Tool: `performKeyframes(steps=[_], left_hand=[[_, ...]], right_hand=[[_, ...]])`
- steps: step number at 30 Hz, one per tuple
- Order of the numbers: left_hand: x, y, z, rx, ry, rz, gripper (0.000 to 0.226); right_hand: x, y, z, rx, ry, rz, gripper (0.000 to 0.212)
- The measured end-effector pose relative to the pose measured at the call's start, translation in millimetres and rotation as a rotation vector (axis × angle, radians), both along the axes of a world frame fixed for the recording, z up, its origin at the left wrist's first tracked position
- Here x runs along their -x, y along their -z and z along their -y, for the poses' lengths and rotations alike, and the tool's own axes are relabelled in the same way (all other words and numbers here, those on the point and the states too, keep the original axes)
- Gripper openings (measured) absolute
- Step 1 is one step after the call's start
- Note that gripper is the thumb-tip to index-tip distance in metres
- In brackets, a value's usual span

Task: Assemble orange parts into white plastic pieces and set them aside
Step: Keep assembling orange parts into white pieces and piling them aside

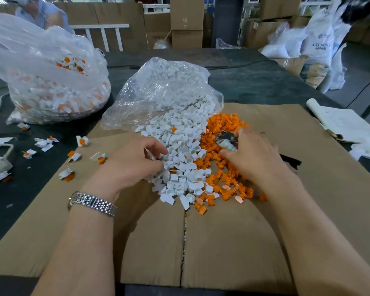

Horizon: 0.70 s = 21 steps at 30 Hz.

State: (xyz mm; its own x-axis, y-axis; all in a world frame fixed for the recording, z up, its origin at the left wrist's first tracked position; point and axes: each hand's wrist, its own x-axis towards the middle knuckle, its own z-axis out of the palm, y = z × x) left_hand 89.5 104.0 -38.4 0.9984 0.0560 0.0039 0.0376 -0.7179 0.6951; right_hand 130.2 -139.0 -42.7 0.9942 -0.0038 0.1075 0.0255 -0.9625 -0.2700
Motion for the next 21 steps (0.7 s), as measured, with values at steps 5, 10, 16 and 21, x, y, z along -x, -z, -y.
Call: performKeyframes(steps=[5,10,16,21], left_hand=[[-2.5,4.3,-3.6,-0.103,0.070,-0.019,0.027],[-9.1,12.5,1.1,-0.185,0.013,0.088,0.012],[-8.3,12.8,4.4,-0.071,-0.065,0.221,0.009],[-2.0,2.3,10.8,0.260,-0.125,0.255,0.014]], right_hand=[[-1.2,8.3,-3.1,0.009,-0.032,0.015,0.052],[-1.9,9.5,-1.7,-0.026,-0.064,0.009,0.054],[3.4,-0.1,3.2,-0.115,-0.183,0.171,0.019],[7.5,4.7,-6.8,0.149,-0.227,0.113,0.026]])
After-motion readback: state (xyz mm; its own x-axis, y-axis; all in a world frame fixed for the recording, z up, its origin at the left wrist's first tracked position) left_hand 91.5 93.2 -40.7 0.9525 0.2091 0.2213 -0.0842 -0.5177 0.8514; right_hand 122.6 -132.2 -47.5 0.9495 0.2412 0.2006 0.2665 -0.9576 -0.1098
